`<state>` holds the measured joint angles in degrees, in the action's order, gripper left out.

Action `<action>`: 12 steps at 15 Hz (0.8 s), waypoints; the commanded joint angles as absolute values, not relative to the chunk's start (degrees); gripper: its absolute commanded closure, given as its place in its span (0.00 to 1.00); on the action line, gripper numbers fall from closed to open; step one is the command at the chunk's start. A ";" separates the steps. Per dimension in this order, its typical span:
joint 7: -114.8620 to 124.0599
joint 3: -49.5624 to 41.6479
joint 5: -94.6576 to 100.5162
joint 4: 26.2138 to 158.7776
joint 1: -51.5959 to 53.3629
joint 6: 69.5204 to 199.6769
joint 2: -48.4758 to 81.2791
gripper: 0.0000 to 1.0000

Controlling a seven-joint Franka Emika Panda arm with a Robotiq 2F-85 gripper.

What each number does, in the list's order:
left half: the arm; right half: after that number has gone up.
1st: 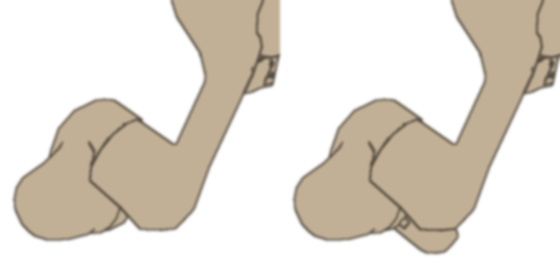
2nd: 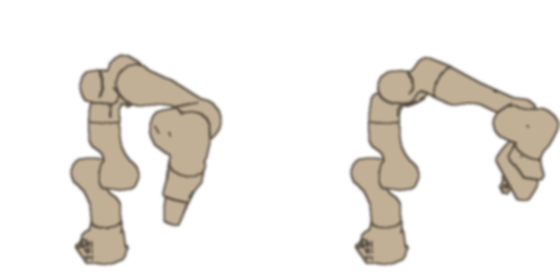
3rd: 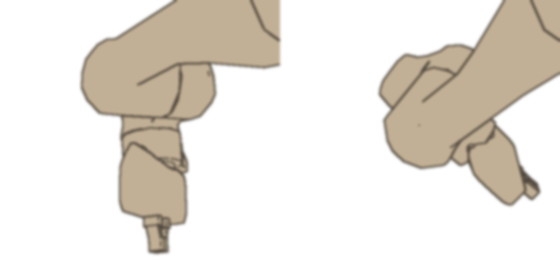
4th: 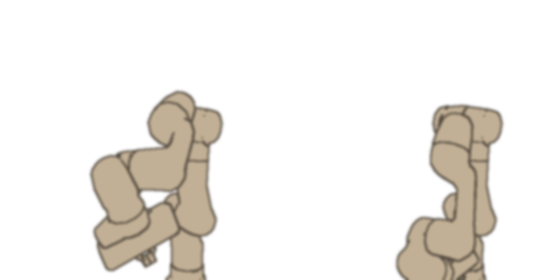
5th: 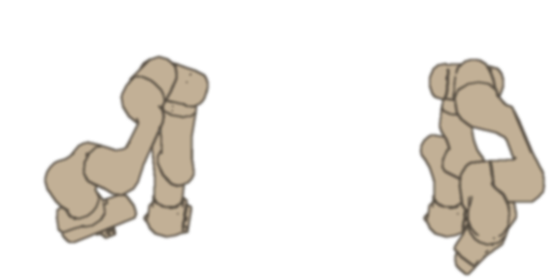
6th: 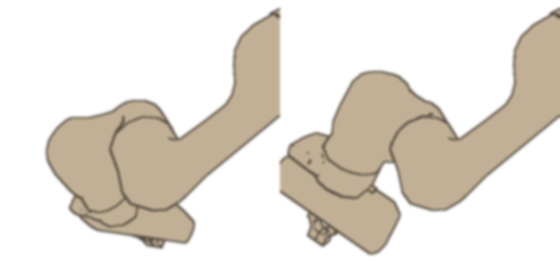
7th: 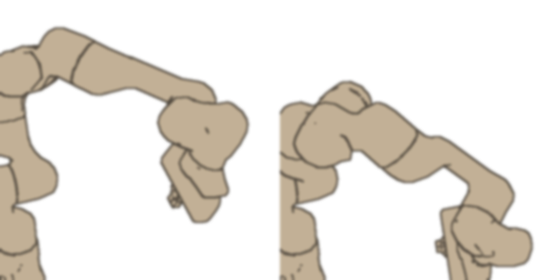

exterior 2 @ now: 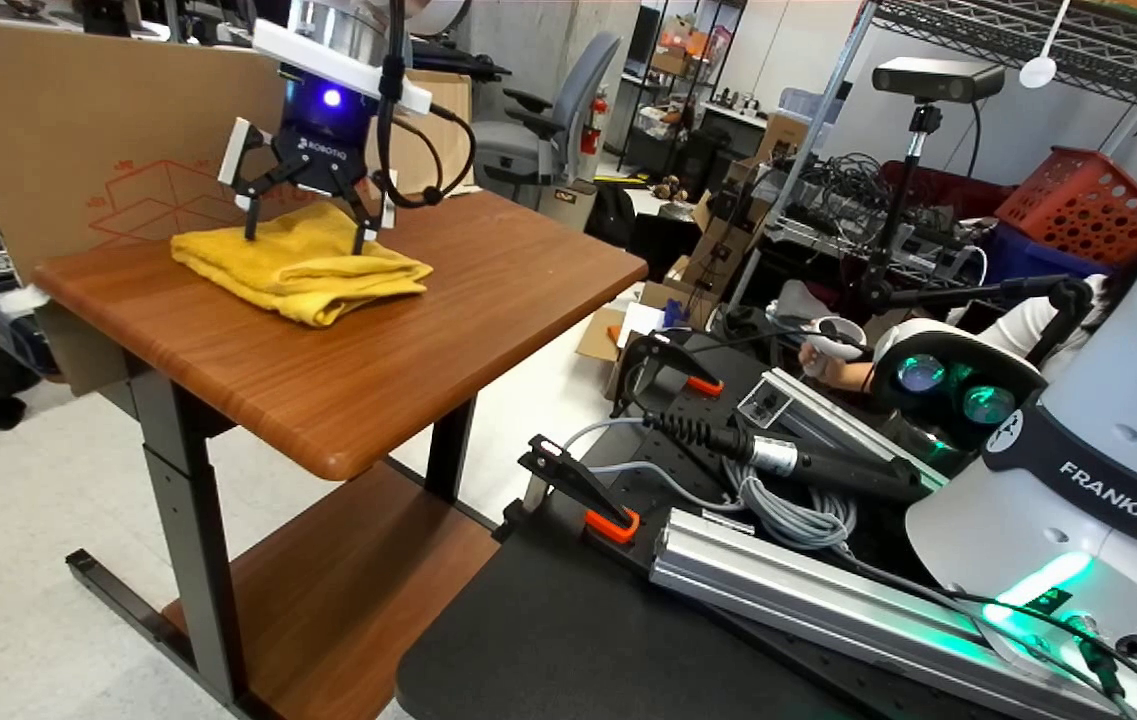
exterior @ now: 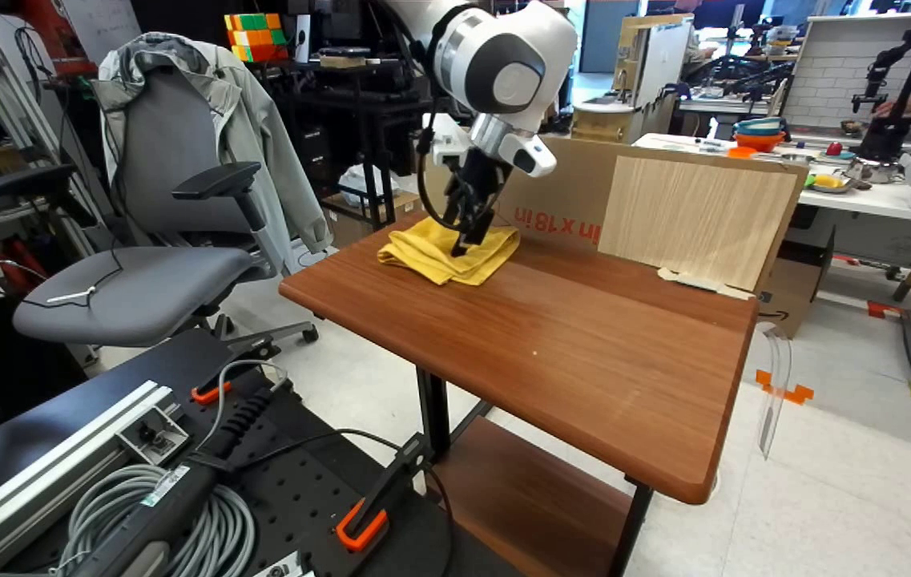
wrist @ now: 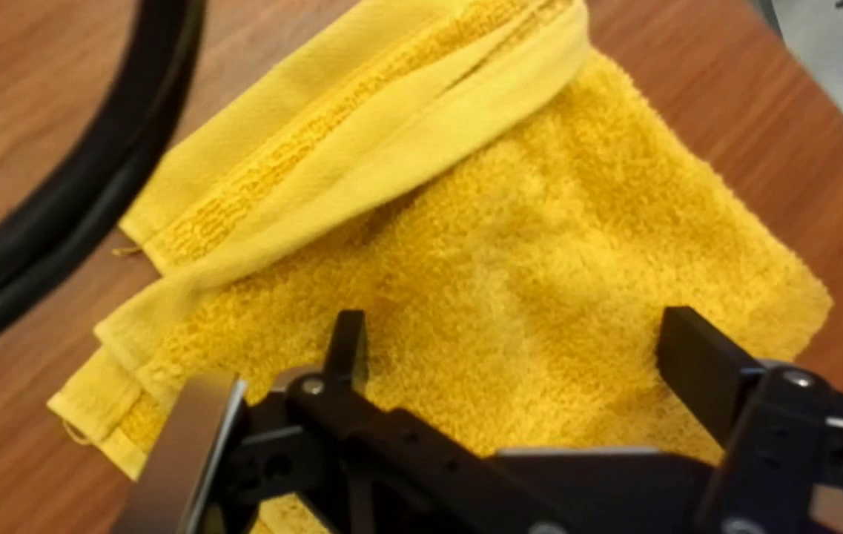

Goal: Wipe the table with the towel

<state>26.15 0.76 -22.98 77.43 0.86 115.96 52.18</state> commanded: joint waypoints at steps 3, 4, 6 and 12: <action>26.27 -3.90 -22.03 71.82 -5.39 117.77 56.80 0.00; 26.41 -4.63 -22.10 71.67 -7.05 116.77 57.32 0.00; 26.62 -5.83 -22.24 71.68 -9.98 116.07 57.94 0.00; 24.06 -5.16 -24.00 72.99 -16.77 114.20 53.09 0.00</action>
